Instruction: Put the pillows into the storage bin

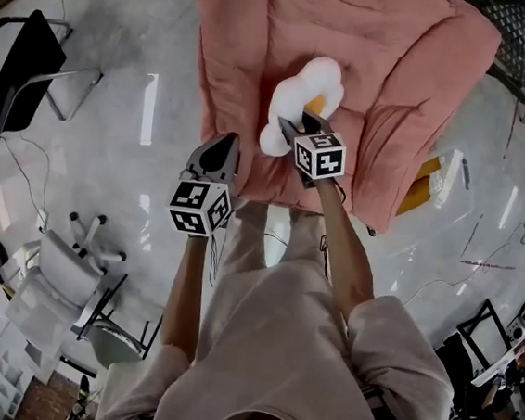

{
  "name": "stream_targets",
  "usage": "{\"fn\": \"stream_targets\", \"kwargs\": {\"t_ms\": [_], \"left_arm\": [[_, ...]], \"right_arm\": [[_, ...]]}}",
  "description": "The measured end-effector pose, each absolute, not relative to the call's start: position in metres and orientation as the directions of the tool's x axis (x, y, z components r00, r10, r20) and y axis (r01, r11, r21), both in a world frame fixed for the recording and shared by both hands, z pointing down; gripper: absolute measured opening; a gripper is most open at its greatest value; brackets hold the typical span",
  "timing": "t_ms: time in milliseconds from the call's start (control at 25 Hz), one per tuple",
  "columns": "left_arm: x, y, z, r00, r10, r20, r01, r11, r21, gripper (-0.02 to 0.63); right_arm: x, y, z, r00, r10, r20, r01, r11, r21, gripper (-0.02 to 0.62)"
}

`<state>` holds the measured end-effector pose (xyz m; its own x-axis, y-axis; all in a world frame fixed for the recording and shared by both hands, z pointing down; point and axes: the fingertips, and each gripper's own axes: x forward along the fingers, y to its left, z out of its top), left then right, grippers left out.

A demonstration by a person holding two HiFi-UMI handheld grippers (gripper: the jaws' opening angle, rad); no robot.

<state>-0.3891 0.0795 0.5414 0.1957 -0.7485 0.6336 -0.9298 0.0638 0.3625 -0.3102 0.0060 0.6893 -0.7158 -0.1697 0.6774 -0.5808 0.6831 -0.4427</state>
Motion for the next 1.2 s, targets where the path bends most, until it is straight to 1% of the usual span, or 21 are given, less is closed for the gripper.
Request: {"fn": "stream_targets", "kwargs": {"t_ms": [160, 440, 800, 1000, 1200], "left_arm": [[-0.384, 0.069, 0.515, 0.197, -0.768, 0.609, -0.936, 0.036, 0.349, 0.018], [-0.371, 0.047, 0.469, 0.193, -0.8, 0.568, -0.949, -0.006, 0.314, 0.018], [-0.33, 0.01, 0.429, 0.275, -0.804, 0.528, -0.946, -0.128, 0.298, 0.018], [-0.281, -0.013, 0.418, 0.361, -0.782, 0.508, -0.925, -0.231, 0.301, 0.018], [-0.198, -0.04, 0.407, 0.479, -0.734, 0.482, -0.877, -0.376, 0.299, 0.017]], "right_arm": [[-0.301, -0.008, 0.631, -0.743, -0.239, 0.625, -0.575, 0.705, -0.415, 0.172], [-0.279, -0.025, 0.539, -0.757, -0.337, 0.56, -0.563, 0.771, -0.298, 0.166], [-0.232, -0.051, 0.447, -0.738, -0.479, 0.475, -0.621, 0.759, -0.199, 0.167], [-0.173, -0.064, 0.405, -0.687, -0.586, 0.429, -0.697, 0.697, -0.165, 0.167], [-0.079, -0.075, 0.379, -0.583, -0.703, 0.406, -0.797, 0.592, -0.12, 0.166]]}}
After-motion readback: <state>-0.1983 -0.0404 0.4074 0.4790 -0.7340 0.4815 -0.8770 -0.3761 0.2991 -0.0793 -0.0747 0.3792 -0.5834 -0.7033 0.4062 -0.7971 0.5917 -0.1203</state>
